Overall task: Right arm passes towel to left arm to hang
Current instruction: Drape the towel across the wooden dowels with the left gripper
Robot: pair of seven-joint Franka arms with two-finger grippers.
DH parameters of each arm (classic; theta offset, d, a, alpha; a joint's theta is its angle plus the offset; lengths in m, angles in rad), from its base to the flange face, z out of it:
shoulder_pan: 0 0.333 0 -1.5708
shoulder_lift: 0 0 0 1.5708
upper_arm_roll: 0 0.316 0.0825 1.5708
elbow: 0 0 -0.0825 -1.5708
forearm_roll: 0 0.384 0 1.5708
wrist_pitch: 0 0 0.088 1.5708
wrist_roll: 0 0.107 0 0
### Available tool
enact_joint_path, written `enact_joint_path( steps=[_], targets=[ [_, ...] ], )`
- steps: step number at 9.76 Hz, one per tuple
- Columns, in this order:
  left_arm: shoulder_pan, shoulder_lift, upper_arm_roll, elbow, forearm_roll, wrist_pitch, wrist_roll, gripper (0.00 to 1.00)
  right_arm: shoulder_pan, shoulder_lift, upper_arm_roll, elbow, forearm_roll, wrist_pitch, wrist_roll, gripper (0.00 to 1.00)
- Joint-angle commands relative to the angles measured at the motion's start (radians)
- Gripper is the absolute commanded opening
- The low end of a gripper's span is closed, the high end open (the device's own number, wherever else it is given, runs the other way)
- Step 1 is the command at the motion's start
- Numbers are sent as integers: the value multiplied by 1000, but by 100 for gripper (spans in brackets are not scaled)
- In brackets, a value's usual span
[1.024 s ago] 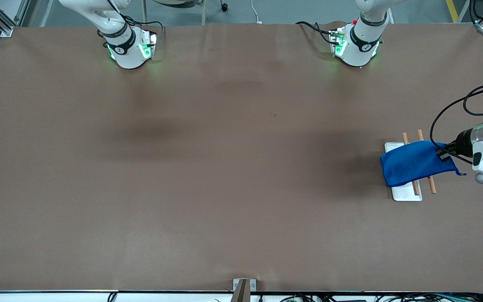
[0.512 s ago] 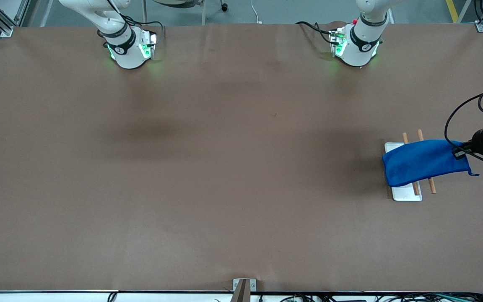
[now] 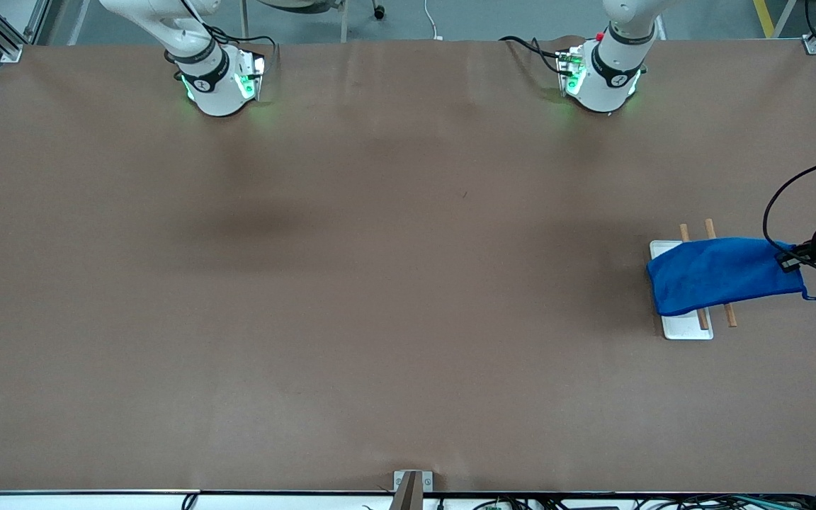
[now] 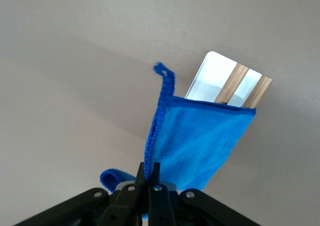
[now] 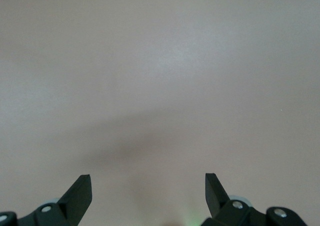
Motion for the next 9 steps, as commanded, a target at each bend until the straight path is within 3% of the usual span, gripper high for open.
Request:
enact_joint_path(
  steps=[1,9],
  targets=[
    [31,42,-5,-23,17,47,26,2,-4,9,4,21,6,-18,0,100],
    [106,89,-5,-23,17,111,132,5,-19,-9,4,-62,3,5,-31,100]
  ],
)
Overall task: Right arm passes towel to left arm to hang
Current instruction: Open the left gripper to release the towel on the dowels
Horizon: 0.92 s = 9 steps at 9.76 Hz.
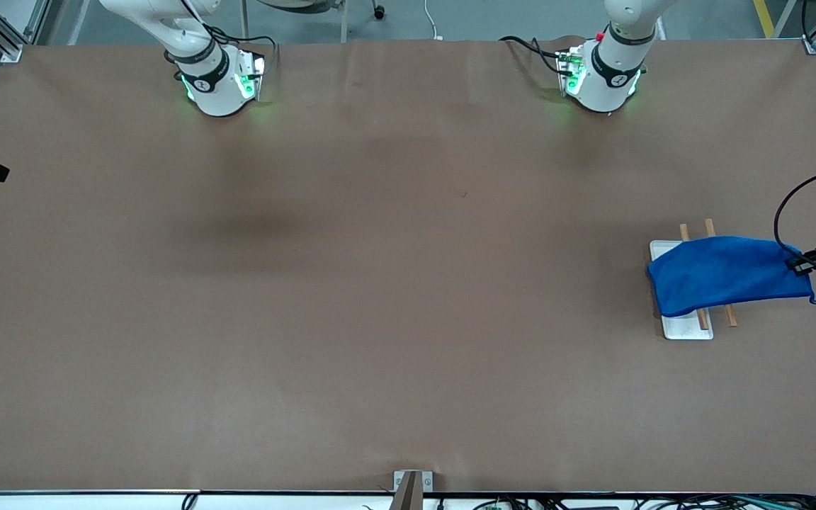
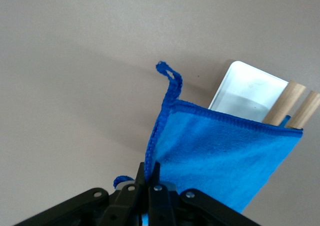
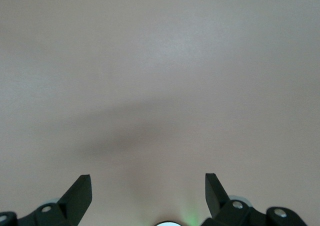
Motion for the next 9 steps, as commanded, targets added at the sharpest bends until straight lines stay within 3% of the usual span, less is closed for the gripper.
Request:
enact_joint_path(
  steps=[1,2,3,4,5,7,9],
  targets=[
    [10,37,-6,-22,16,30,7,13,-20,-20,5,-25,5,12,-10,100],
    [10,41,-6,-22,16,30,7,30,-20,-17,5,-25,5,12,-10,100],
    [10,45,-6,-22,16,30,11,57,-20,-17,5,-24,5,9,-8,100],
    [8,45,-6,-20,16,28,23,100,-23,-17,5,-24,6,5,-7,100],
    [7,41,-7,-11,16,28,31,100,-34,-17,5,-24,13,7,-7,100],
    [-11,36,-26,94,16,4,62,100,-35,-17,5,-24,17,5,-8,100],
    [-22,30,-119,214,9,-159,50,100,-34,-17,5,-24,17,5,-8,100]
  ],
)
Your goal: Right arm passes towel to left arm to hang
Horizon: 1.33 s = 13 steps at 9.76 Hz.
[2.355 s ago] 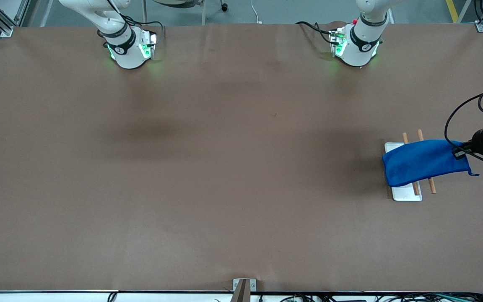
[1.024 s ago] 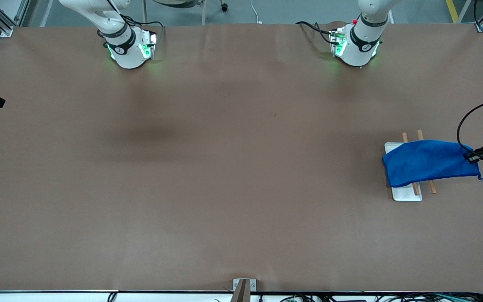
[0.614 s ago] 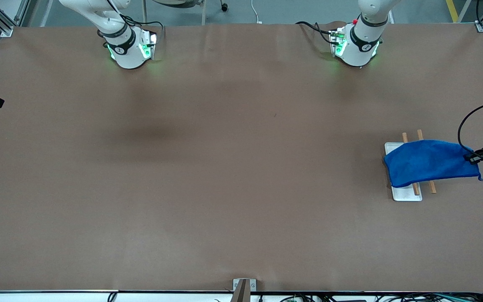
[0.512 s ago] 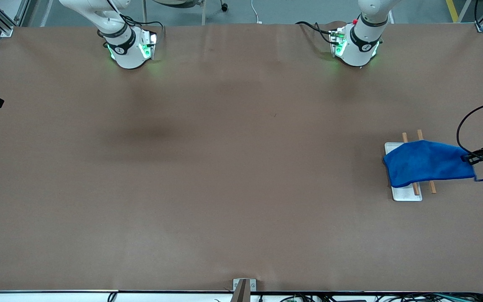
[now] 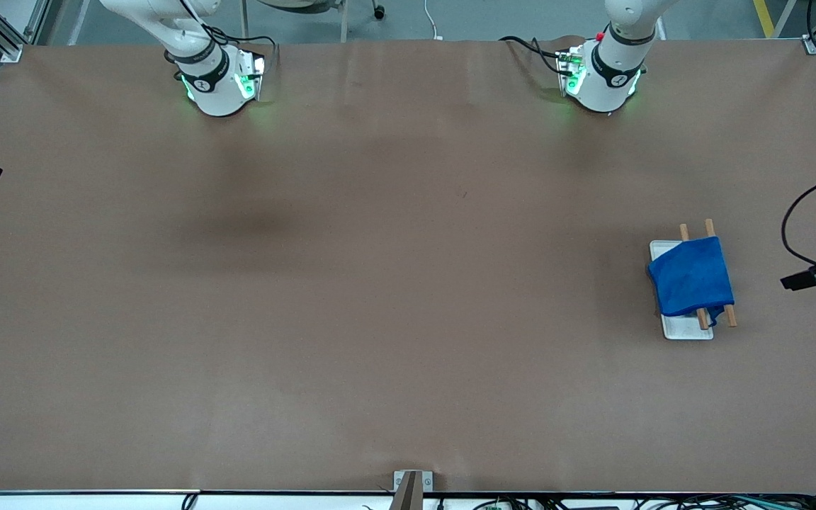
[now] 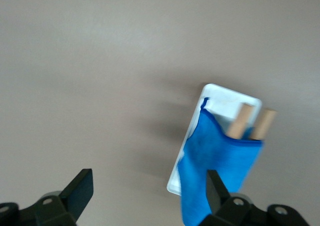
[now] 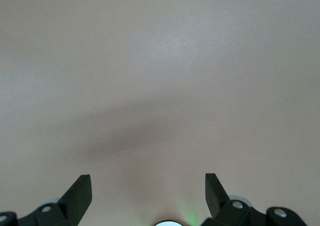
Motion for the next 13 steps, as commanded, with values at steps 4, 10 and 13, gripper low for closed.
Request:
enact_joint_path(
  steps=[4,10,13],
  targets=[
    [-11,-126,-212,109,3,-220,-108,100,-8,-17,3,-16,15,2,-7,100],
    [-15,-192,-358,267,1,-406,-84,100,3,-17,-5,-16,15,5,-2,100],
    [-230,-278,-122,234,-138,-406,-33,100,5,-17,-3,-16,16,10,1,100]
  ],
)
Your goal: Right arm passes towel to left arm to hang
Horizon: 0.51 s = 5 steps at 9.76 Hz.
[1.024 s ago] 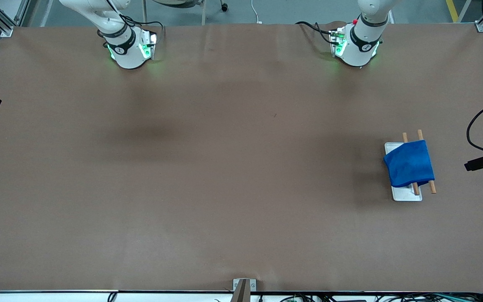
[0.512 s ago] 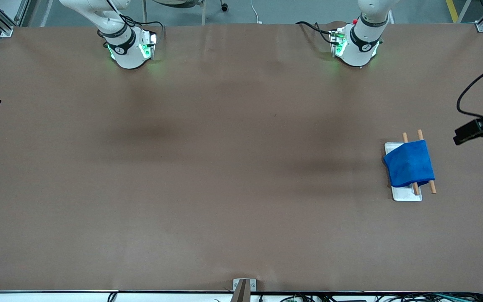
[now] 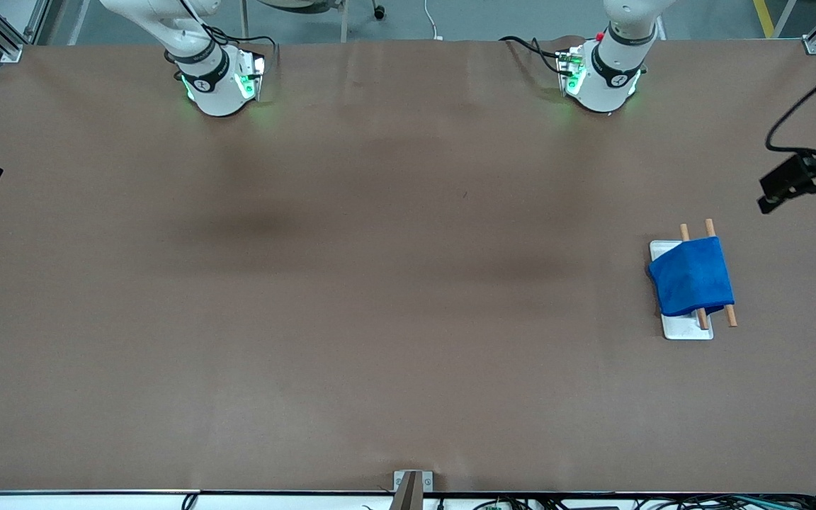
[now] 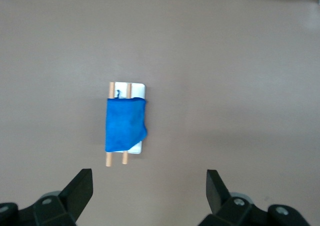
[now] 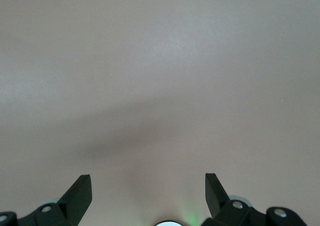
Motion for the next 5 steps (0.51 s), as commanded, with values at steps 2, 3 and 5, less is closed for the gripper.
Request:
enact_joint_path(
  steps=[2,3,5],
  targets=[
    [-260,-88,317,-108,-70,-7,34,100,3,-17,-3,-15,15,8,1,100],
    [-306,-109,378,-137,-98,-7,36,100,5,-17,-3,-14,15,8,1,100],
    [-425,-174,521,-238,-118,5,70,100,13,-17,-3,-15,13,9,2,100]
  ],
)
